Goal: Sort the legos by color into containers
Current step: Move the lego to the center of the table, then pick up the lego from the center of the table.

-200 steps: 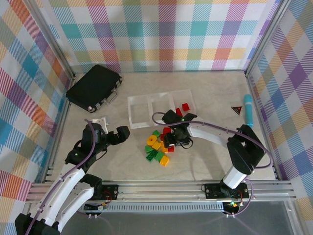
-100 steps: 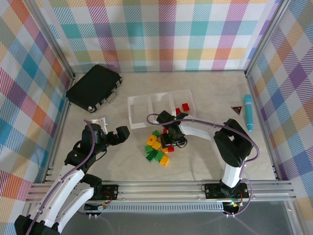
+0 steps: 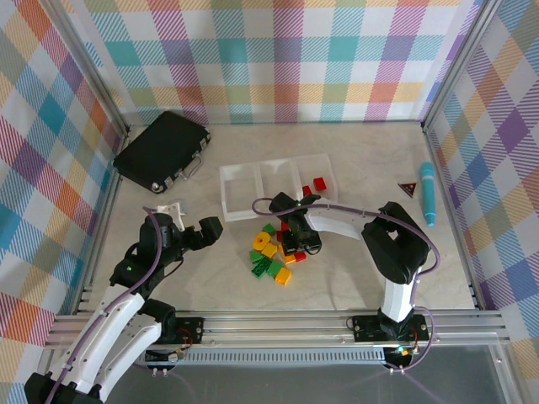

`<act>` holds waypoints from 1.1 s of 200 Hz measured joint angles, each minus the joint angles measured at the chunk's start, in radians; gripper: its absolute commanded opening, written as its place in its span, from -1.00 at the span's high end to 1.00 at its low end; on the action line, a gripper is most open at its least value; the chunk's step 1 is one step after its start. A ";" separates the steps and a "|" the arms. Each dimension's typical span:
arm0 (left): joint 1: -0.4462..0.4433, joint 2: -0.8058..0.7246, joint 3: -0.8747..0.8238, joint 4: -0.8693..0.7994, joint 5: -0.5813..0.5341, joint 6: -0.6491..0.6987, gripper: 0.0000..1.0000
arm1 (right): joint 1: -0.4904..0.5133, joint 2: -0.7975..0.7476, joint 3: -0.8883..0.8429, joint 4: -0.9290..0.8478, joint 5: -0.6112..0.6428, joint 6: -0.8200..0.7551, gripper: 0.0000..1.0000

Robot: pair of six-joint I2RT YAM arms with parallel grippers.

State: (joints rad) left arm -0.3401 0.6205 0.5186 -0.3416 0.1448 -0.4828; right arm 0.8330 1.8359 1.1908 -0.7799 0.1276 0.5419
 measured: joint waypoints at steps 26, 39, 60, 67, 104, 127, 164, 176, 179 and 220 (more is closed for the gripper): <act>0.000 0.000 0.000 0.000 0.000 0.000 -0.99 | 0.000 -0.002 0.000 0.000 0.000 -0.005 -0.08; 0.000 0.000 0.000 0.000 0.000 0.000 -0.99 | -0.001 -0.007 0.000 0.000 -0.001 -0.007 -0.08; 0.000 0.000 0.000 0.000 0.000 0.000 -0.99 | -0.002 -0.026 -0.004 0.002 -0.008 -0.008 -0.12; 0.000 0.000 0.000 0.000 0.000 0.000 -0.99 | -0.003 -0.035 -0.006 0.002 -0.009 -0.008 -0.14; 0.000 -0.001 0.000 -0.005 0.000 0.000 -0.99 | -0.005 -0.068 -0.008 0.001 -0.016 -0.011 -0.16; 0.000 -0.001 0.000 -0.004 0.000 0.000 -0.99 | -0.010 -0.068 -0.013 0.002 -0.016 -0.021 -0.13; 0.000 -0.001 0.000 -0.005 0.000 0.000 -0.99 | -0.019 -0.064 -0.028 0.017 -0.023 -0.029 -0.03; 0.000 -0.001 0.000 -0.005 0.000 0.000 -0.99 | -0.023 -0.063 -0.035 0.024 -0.024 -0.030 0.00; 0.000 -0.001 0.000 -0.005 0.000 0.000 -0.99 | -0.024 -0.063 -0.037 0.024 -0.026 -0.030 0.01; 0.000 -0.003 0.000 -0.005 0.000 0.000 -1.00 | -0.040 -0.063 -0.045 0.039 -0.042 -0.034 0.09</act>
State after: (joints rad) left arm -0.3401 0.6178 0.5186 -0.3462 0.1448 -0.4828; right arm 0.7933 1.7725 1.1454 -0.7410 0.0853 0.5083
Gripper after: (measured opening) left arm 0.997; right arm 0.462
